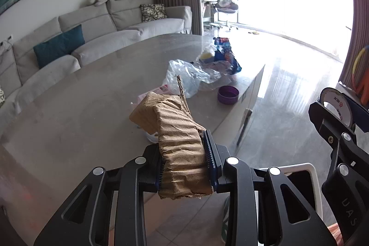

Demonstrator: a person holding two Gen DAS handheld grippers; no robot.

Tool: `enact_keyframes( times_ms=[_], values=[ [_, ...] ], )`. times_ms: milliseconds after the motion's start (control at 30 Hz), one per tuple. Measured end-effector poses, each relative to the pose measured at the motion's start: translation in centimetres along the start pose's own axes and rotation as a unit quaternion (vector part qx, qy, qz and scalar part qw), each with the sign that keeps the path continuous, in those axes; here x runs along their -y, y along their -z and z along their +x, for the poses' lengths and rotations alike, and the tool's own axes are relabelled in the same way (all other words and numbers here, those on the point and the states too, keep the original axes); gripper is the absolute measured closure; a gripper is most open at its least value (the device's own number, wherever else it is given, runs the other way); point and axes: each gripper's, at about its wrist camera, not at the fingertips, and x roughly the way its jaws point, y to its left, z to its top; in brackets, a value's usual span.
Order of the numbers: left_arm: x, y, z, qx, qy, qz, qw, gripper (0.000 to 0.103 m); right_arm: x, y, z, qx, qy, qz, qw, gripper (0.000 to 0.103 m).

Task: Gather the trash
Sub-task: 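Carry cardboard and tape roll to the white bin and open both grippers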

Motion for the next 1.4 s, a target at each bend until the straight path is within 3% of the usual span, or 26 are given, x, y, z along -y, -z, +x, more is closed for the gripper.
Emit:
enact_keyframes(
  times_ms=[400, 700, 767, 800, 833, 933, 1067, 1300, 1400],
  values=[
    [11.7, 3.3, -0.3, -0.056, 0.074, 0.052, 0.9943, 0.071, 8.0, 5.1, -1.4, -0.041, 0.073, 0.045, 0.995, 0.052],
    [16.0, 6.0, 1.3, -0.11, 0.102, 0.094, 0.9841, 0.07, 11.3, 7.4, -1.7, -0.059, 0.103, 0.065, 0.991, 0.052],
    [16.4, 6.2, 1.6, -0.123, 0.109, 0.099, 0.9815, 0.067, 11.6, 7.6, -1.4, -0.061, 0.106, 0.067, 0.99, 0.052],
    [16.7, 6.2, 1.8, -0.125, 0.11, 0.103, 0.9806, 0.058, 11.8, 7.8, -1.2, -0.062, 0.107, 0.067, 0.99, 0.052],
    [16.8, 6.2, 1.8, -0.123, 0.107, 0.109, 0.9806, 0.043, 11.8, 7.8, -1.1, -0.063, 0.108, 0.067, 0.99, 0.052],
    [16.7, 6.0, 1.2, -0.097, 0.094, 0.116, 0.984, 0.017, 11.9, 7.9, -1.0, -0.063, 0.11, 0.068, 0.99, 0.052],
    [16.2, 5.4, 0.7, -0.075, 0.074, 0.116, 0.9877, 0.008, 12.0, 7.9, -1.2, -0.061, 0.11, 0.067, 0.99, 0.052],
    [14.4, 4.4, 0.1, -0.05, 0.059, 0.103, 0.9917, 0.007, 11.6, 7.9, -1.2, -0.063, 0.1, 0.07, 0.991, 0.052],
    [13.1, 4.1, 0.0, -0.039, 0.036, 0.104, 0.9932, 0.006, 11.3, 8.0, -0.5, -0.07, 0.087, 0.085, 0.99, 0.052]
  ],
)
